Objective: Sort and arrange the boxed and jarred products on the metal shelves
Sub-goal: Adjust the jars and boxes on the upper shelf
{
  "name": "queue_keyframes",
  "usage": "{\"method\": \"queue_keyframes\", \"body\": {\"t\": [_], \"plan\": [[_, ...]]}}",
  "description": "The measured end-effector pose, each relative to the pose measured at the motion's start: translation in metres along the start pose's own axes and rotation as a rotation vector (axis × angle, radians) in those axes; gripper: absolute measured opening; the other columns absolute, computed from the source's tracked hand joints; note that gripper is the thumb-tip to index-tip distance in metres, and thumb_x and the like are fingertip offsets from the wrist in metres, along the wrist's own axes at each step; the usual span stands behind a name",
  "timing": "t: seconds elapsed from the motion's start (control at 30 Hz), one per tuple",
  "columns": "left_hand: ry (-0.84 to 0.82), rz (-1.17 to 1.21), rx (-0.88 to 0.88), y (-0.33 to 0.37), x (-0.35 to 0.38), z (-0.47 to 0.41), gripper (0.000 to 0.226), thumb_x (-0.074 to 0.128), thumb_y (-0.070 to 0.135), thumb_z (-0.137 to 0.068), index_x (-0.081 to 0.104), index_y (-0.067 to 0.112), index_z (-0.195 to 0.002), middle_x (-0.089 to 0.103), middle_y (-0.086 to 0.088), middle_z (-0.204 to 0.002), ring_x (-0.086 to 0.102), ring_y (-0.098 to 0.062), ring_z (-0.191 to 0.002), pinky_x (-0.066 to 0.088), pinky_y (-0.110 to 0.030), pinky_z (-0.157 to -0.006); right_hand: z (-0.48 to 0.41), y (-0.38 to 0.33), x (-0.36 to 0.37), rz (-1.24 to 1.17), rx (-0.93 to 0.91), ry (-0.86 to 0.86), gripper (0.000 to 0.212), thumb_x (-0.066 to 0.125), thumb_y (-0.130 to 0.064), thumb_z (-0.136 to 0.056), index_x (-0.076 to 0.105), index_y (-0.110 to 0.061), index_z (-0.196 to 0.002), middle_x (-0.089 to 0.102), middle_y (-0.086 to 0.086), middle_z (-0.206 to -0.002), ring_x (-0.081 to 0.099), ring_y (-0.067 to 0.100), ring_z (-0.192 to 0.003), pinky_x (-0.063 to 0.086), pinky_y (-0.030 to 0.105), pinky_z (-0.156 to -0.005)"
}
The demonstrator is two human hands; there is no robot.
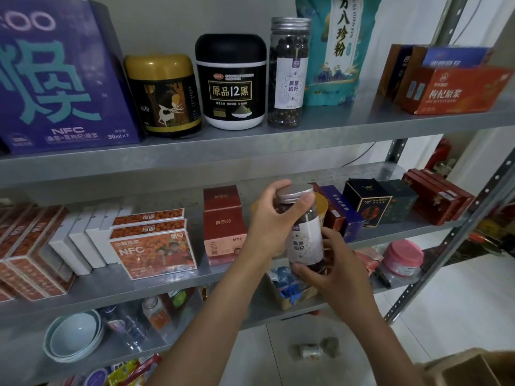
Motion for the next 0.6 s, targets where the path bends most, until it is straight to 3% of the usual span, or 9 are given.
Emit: {"method": "queue_keyframes", "body": {"t": [0.07, 0.13, 0.23, 0.33, 0.43, 0.53, 0.6], "plan": [[-0.185, -0.096, -0.014, 0.01, 0.008, 0.001, 0.069, 0.069, 0.052, -0.078, 0.042, 0.038, -0.14, 0.051, 0.028, -0.111, 0.054, 0.012, -0.093, 0.047, -0.005, -0.062, -0.004, 0.004, -0.002, -0.154, 0.038, -0.099, 0.057, 0.079, -0.038, -0.068, 0.047, -0.045, -0.115, 0.062, -0.024, -0.107, 0.061, -0.002, -0.101, 0.053, 0.013, -0.074], [-0.259, -0.171, 0.01, 0.02, 0.009, -0.001, 0.059, 0.071, 0.035, -0.085, 0.045, 0.037, -0.138, 0.057, 0.02, -0.117, 0.058, 0.004, -0.101, 0.051, -0.014, -0.074, -0.006, 0.008, -0.007, -0.303, 0.067, -0.161, 0.053, 0.073, -0.042, -0.064, 0.049, -0.049, -0.111, 0.063, -0.025, -0.104, 0.061, -0.002, -0.103, 0.05, 0.007, -0.068], [-0.192, -0.204, 0.079, 0.035, 0.007, -0.003, 0.049, 0.073, 0.018, -0.085, 0.057, 0.033, -0.128, 0.064, 0.005, -0.119, 0.062, -0.012, -0.107, 0.055, -0.032, -0.087, -0.007, 0.006, -0.01, -0.346, 0.043, -0.18, 0.075, 0.074, -0.037, -0.067, 0.038, -0.051, -0.131, 0.058, -0.02, -0.12, 0.059, 0.004, -0.113, 0.056, 0.016, -0.075], [-0.131, -0.243, 0.149, 0.042, 0.013, -0.001, 0.047, 0.076, 0.018, -0.082, 0.06, 0.036, -0.123, 0.066, 0.012, -0.111, 0.063, -0.001, -0.098, 0.056, -0.025, -0.082, -0.011, -0.008, -0.015, -0.299, -0.06, -0.076, 0.116, 0.082, -0.03, -0.066, 0.004, -0.051, -0.15, 0.04, -0.017, -0.143, 0.053, 0.002, -0.12, 0.056, 0.027, -0.088], [-0.11, -0.288, 0.228, 0.053, 0.021, 0.0, 0.048, 0.075, 0.02, -0.083, 0.059, 0.039, -0.124, 0.065, 0.016, -0.111, 0.061, 0.004, -0.097, 0.052, -0.014, -0.081, -0.015, -0.028, -0.033, -0.009, -0.205, 0.129, 0.132, 0.088, -0.025, -0.067, -0.013, -0.054, -0.146, 0.035, -0.008, -0.149, 0.046, 0.006, -0.123, 0.057, 0.034, -0.08], [-0.101, -0.394, 0.319, 0.067, 0.028, 0.002, 0.051, 0.074, 0.026, -0.085, 0.054, 0.045, -0.128, 0.062, 0.015, -0.117, 0.055, 0.005, -0.103, 0.046, -0.01, -0.081, -0.017, -0.045, -0.046, 0.105, -0.342, 0.252, 0.137, 0.091, -0.022, -0.063, -0.014, -0.059, -0.143, 0.037, -0.003, -0.145, 0.043, 0.007, -0.114, 0.051, 0.031, -0.07], [-0.094, -0.455, 0.36, 0.077, 0.029, 0.0, 0.053, 0.072, 0.03, -0.086, 0.049, 0.048, -0.13, 0.06, 0.013, -0.122, 0.051, 0.002, -0.104, 0.041, -0.01, -0.081, -0.024, -0.052, -0.053, 0.054, -0.385, 0.259, 0.136, 0.091, -0.018, -0.062, -0.009, -0.063, -0.142, 0.034, -0.021, -0.14, 0.044, 0.0, -0.114, 0.051, 0.034, -0.077]]}}
Point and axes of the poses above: each hand's wrist, its own z-axis away from the middle knuckle, its own x-axis out of the palm, y = z × x, the point moved 8 cm from there along -z, towards the middle knuckle
